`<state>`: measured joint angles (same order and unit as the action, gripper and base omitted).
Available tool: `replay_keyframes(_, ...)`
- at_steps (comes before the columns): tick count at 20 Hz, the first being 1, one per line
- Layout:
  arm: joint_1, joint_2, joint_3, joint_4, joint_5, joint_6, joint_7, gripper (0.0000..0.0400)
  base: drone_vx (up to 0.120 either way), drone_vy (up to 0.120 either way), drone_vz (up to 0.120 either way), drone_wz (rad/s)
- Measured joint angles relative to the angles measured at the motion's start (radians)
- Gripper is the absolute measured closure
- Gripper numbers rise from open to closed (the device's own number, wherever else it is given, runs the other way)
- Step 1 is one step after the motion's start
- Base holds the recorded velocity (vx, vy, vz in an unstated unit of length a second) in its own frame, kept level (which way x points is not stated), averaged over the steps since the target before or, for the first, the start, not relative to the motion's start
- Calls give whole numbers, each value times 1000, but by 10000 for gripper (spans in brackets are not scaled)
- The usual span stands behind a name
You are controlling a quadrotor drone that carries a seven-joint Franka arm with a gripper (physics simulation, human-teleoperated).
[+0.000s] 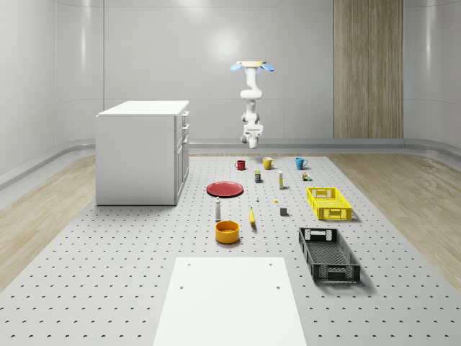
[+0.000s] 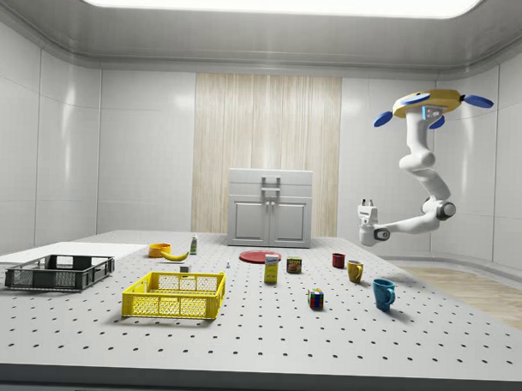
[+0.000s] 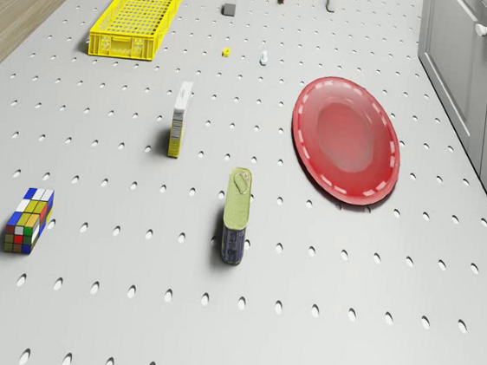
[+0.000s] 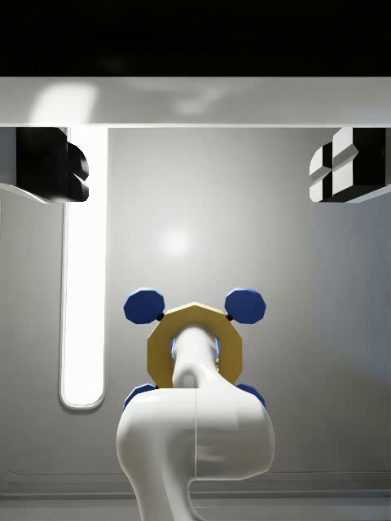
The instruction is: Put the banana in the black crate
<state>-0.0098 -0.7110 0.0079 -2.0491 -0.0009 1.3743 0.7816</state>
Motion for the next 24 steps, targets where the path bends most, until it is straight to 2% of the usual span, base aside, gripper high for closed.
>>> replay_keyframes(13,-8,-7,25,-7,-34,10,4,0,120,-120,0,0)
replay_keyframes(19,-23,-11,73,-14,-102,15,13,0,120,-7,0,0)
replay_keyframes(24,-54,-18,172,-36,-242,22,32,0,120,0,0,0)
